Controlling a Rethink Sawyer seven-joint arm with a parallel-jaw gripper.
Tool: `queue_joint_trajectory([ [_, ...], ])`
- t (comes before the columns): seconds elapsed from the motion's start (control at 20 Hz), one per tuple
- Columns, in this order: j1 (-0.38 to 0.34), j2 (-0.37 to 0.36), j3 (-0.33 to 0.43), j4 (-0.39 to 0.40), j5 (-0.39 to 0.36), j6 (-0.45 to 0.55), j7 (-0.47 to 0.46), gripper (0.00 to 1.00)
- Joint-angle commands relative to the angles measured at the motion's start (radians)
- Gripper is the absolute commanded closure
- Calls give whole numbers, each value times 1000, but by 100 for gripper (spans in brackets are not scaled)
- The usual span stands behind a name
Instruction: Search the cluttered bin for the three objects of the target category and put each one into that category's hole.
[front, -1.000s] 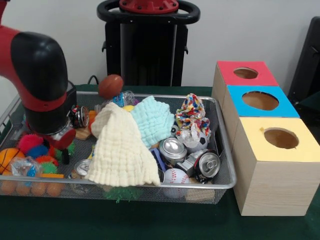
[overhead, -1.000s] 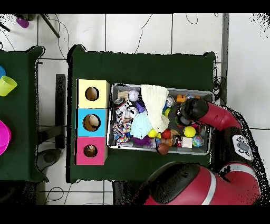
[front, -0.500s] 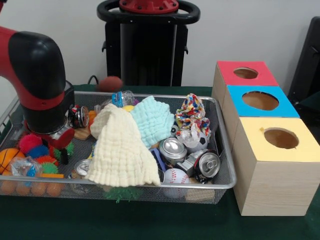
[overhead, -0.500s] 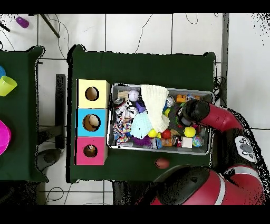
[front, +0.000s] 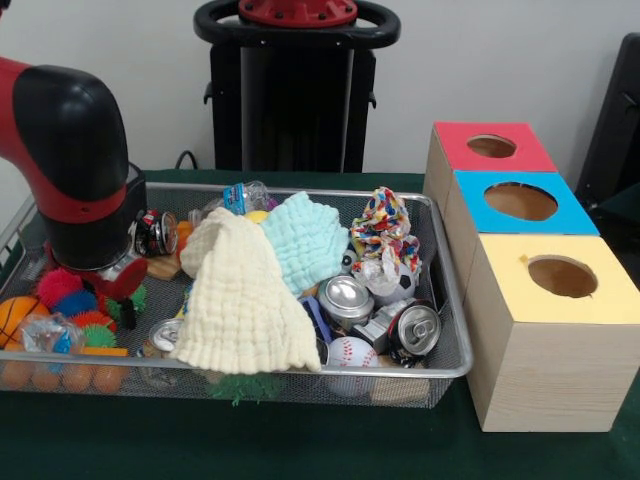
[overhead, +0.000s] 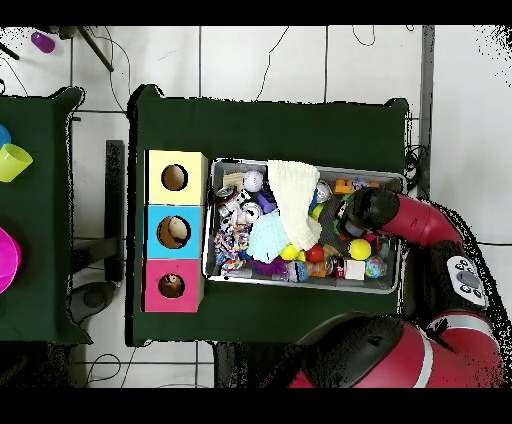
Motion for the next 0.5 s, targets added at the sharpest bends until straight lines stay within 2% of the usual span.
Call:
queue_joint_trajectory([
  [0.05, -45, 183, 92, -11, -115, -149, -149, 0],
  [0.2, -23, 142, 68, 39, -121, -170, -102, 0],
  [0.35, -26, 125, 69, 75, -131, -205, -94, 0],
  [0.5, -46, 101, 90, 135, -176, -320, -116, 0],
])
